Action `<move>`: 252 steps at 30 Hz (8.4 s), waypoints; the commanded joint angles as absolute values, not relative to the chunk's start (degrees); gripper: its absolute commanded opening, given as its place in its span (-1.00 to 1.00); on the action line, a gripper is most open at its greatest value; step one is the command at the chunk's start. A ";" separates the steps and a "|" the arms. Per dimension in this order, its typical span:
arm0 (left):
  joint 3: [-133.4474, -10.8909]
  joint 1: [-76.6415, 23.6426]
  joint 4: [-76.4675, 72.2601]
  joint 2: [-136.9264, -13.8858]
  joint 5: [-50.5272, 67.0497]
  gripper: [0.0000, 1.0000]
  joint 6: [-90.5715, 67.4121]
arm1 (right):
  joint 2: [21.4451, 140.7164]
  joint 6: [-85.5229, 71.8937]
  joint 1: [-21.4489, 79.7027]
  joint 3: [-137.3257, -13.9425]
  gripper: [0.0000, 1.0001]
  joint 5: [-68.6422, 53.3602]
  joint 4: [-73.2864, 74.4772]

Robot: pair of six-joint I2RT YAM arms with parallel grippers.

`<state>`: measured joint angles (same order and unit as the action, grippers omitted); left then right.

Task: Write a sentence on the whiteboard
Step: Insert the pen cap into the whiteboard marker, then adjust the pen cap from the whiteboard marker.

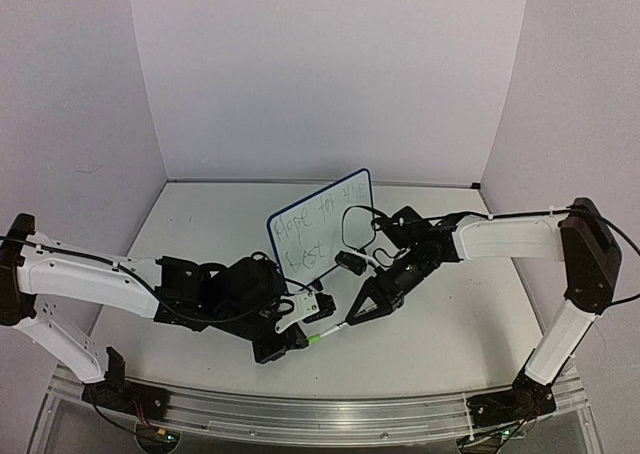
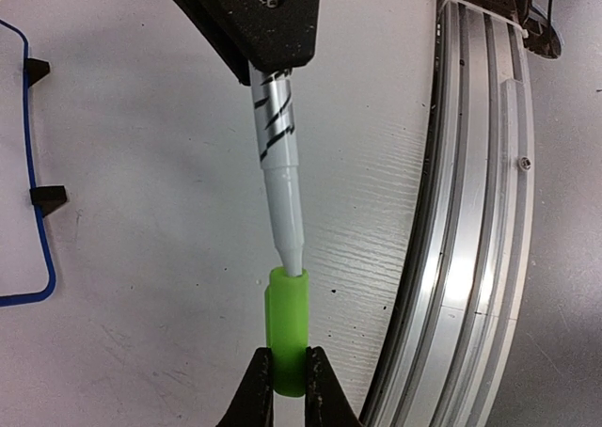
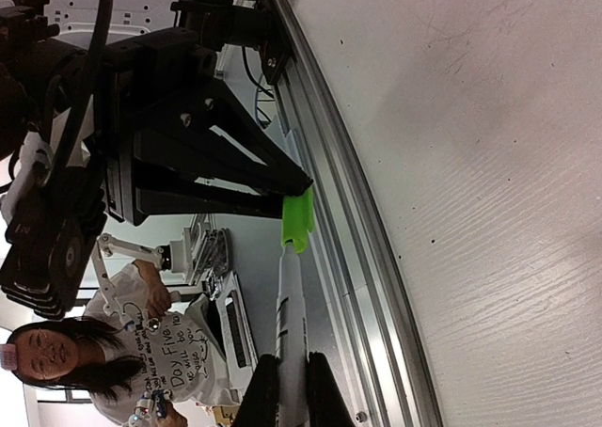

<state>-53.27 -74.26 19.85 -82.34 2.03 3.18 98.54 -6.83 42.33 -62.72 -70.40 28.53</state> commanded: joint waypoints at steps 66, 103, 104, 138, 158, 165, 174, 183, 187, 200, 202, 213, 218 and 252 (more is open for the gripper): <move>-61.91 -74.44 0.65 -80.46 3.69 -1.00 2.55 | 95.36 -3.60 46.69 -67.32 -1.00 -72.60 30.04; -71.50 -71.16 3.53 -83.67 15.84 -1.00 2.10 | 91.55 5.10 50.89 -68.38 -1.00 -66.71 32.84; -71.58 -71.15 3.13 -83.71 15.76 -1.00 2.16 | 91.62 5.10 51.03 -68.38 -1.00 -66.84 32.79; -81.91 -70.46 14.63 -84.59 10.12 -1.00 11.83 | 89.36 3.27 52.41 -66.04 -1.00 -60.94 31.15; -73.59 -69.38 25.09 -71.84 -8.48 -0.05 5.61 | 80.94 -7.81 47.35 -60.05 -1.00 -53.00 14.25; -64.73 -62.91 14.74 -67.01 -5.62 0.36 -12.61 | 72.03 -14.73 45.18 -52.98 -1.00 -45.17 1.34; -61.45 -59.32 -1.25 -68.86 11.99 0.57 -35.40 | 69.11 -19.14 45.80 -51.01 -1.00 -46.19 -13.36; -61.78 -55.14 -4.91 -70.63 21.54 0.67 -43.34 | 68.56 -18.18 46.11 -52.42 -1.00 -48.31 -16.10; -62.40 -55.03 -4.24 -71.66 22.79 0.69 -44.02 | 68.47 -17.61 46.40 -52.78 -1.00 -48.32 -16.52; -61.14 -54.93 -5.13 -72.67 26.21 0.04 -46.44 | 68.47 -15.38 46.49 -53.18 -1.00 -45.15 -16.87; -60.77 -54.94 -5.22 -72.38 25.99 -0.03 -46.45 | 68.27 -15.40 46.46 -53.04 -1.00 -44.42 -16.97; -60.59 -54.93 -5.82 -72.72 26.62 -0.27 -46.86 | 66.80 -15.92 46.49 -52.03 -1.00 -42.71 -17.58; -60.47 -54.94 -6.76 -72.81 27.17 -0.45 -47.03 | 66.98 -16.16 46.46 -51.98 -1.00 -43.46 -17.58; -60.91 -54.93 -12.87 -76.28 39.48 -1.00 -48.38 | 75.20 -13.00 48.11 -58.75 -1.00 -48.49 -22.60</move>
<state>-60.38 -52.01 -9.42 -73.67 34.29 -48.46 72.05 -14.47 45.51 -54.30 -46.98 -18.76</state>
